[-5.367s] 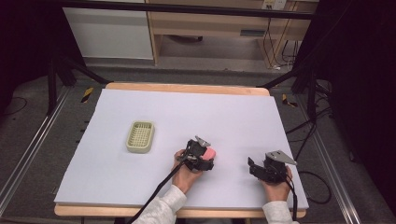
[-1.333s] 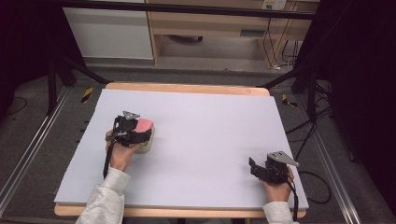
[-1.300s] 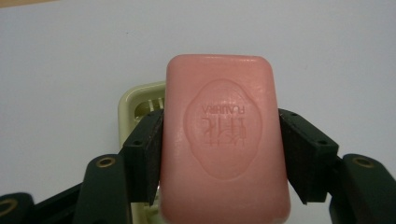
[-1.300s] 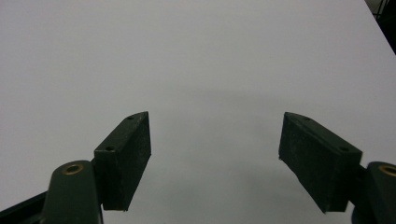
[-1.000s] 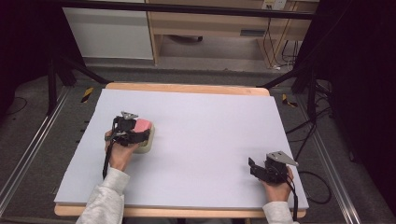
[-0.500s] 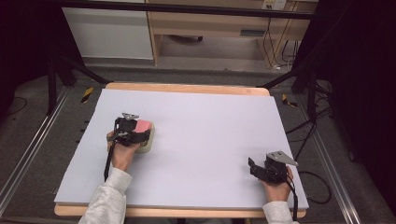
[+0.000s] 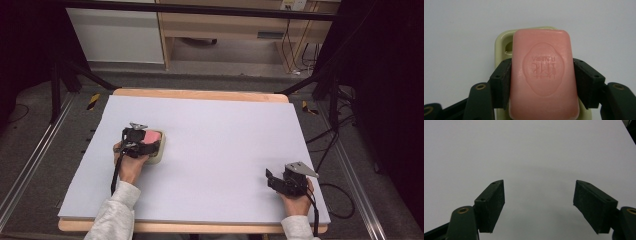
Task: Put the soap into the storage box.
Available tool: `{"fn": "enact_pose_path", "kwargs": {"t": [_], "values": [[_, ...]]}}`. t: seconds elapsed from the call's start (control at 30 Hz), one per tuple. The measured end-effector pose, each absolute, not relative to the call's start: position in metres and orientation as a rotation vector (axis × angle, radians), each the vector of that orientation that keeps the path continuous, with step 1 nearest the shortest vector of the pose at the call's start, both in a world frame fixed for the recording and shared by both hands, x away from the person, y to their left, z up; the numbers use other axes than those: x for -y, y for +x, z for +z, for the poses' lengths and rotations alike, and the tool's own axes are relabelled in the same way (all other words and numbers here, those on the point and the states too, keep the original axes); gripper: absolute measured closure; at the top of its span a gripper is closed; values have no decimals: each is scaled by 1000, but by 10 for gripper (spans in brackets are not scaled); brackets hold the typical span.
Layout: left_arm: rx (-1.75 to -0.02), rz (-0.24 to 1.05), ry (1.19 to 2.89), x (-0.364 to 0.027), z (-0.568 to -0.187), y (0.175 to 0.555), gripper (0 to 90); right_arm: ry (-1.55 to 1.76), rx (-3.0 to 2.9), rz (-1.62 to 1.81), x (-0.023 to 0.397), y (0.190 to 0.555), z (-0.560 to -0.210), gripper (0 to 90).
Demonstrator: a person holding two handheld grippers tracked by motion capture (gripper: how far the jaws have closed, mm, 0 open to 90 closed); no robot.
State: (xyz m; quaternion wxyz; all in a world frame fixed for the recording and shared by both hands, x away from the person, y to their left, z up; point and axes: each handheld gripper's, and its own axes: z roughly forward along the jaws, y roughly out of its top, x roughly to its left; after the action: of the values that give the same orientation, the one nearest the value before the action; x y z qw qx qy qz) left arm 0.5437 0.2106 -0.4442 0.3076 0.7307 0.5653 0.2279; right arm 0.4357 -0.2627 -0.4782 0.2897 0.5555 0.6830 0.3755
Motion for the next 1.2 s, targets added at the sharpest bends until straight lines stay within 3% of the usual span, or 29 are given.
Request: {"fn": "enact_pose_path", "kwargs": {"t": [1.2], "values": [[-1503, 600, 1900, -212, -448, 542, 347, 1486, -1822, 1004, 263, 436, -478, 234]]}}
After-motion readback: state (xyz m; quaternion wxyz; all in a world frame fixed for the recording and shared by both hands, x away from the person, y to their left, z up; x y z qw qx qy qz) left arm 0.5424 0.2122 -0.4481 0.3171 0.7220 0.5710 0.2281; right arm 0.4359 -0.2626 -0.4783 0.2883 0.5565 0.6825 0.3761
